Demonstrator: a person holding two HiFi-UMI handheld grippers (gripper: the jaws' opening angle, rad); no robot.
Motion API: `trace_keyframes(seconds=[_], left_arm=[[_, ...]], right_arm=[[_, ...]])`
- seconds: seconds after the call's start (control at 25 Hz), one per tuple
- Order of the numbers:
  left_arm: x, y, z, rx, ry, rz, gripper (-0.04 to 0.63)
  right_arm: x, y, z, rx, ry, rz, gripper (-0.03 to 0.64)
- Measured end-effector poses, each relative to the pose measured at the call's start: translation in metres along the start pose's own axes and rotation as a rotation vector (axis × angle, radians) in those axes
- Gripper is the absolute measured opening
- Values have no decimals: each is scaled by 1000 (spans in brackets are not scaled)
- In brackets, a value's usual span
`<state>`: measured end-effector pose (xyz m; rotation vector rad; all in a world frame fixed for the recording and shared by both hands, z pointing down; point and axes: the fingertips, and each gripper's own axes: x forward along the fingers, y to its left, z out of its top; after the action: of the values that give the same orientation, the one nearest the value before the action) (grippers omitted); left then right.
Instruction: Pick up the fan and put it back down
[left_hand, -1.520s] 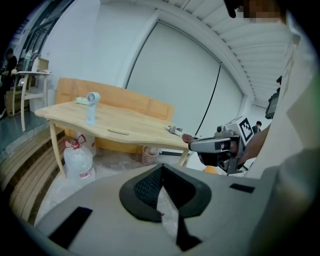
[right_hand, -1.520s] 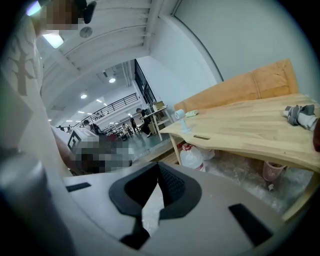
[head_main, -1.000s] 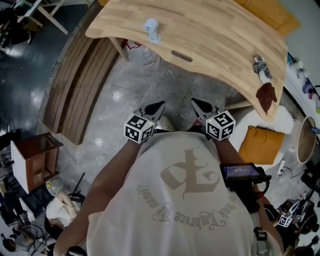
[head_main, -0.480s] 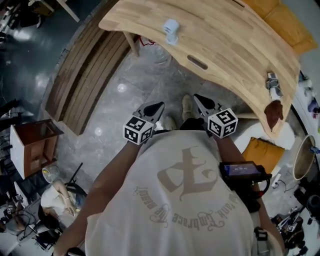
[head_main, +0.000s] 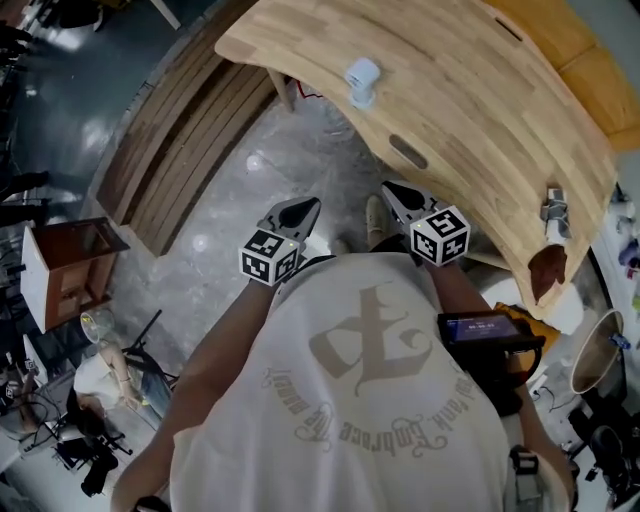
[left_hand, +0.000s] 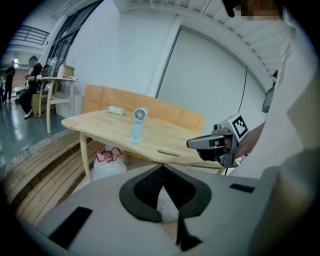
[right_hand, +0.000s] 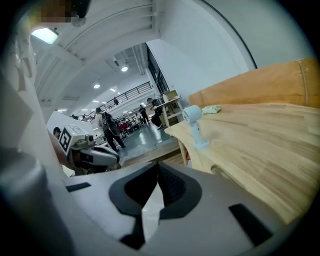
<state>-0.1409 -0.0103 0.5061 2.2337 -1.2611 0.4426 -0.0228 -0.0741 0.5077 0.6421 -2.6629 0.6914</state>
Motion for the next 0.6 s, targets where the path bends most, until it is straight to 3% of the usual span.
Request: trace_keyframes(seconds=[0.36, 0.6], left_arm=[[28, 21, 18, -63, -2, 57, 11], [16, 37, 15, -137, -22, 141, 11]], right_arm=[[45, -60, 10, 4, 110, 6, 15], [67, -85, 32, -39, 106, -29, 15]])
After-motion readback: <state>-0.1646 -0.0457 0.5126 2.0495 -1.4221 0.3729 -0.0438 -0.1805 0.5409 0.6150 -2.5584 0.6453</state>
